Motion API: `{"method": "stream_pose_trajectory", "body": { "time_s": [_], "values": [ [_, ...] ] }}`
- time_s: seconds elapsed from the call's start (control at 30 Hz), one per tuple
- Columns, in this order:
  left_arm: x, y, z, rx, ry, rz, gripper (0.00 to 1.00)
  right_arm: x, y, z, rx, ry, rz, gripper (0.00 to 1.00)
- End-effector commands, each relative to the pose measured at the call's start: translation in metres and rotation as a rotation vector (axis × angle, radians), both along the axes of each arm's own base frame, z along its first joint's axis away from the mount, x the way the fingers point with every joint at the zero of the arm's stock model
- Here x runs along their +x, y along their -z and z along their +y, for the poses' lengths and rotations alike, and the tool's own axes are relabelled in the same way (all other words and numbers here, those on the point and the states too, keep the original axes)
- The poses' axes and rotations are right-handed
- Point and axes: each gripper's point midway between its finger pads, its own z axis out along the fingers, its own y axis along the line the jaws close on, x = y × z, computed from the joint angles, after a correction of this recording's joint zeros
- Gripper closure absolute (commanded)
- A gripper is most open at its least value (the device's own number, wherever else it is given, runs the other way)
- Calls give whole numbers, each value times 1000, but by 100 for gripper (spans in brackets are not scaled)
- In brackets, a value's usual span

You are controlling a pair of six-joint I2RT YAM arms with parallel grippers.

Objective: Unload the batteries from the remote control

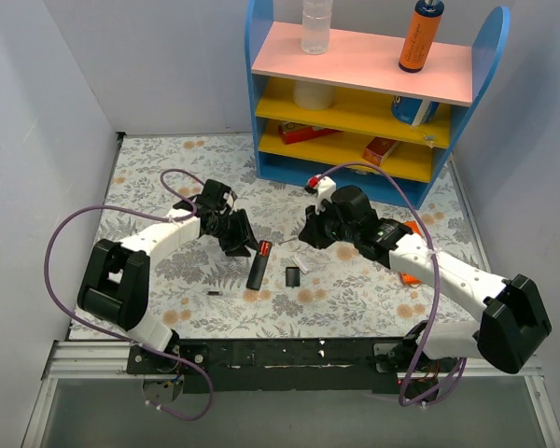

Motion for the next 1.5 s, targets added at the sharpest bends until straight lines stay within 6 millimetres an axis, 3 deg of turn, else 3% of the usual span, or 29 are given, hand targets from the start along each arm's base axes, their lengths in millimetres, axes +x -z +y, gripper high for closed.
{"method": "stream_pose_trajectory", "body": {
  "time_s": [0.0,0.07,0.13,0.17,0.27,0.77,1.07,1.47],
  "values": [
    [55,-28,13,71,-72,-117,63,22,-20,18,32,15,-34,99],
    [64,-27,16,80,-70,-112,65,27,-24,25,29,18,-31,99],
    [76,-23,14,85,-61,-106,66,28,-12,29,-6,22,2,99],
    [78,-20,14,93,-55,-103,66,32,-19,33,-7,30,-6,99],
    [83,-9,11,75,-39,-76,66,35,-15,41,-41,43,16,99],
    [65,34,2,10,65,-14,71,32,12,66,-201,46,87,99],
    [62,44,2,19,69,26,73,32,16,74,-207,70,124,99],
    [58,43,-1,-9,82,37,77,33,26,75,-246,120,184,99]
  ]
}}
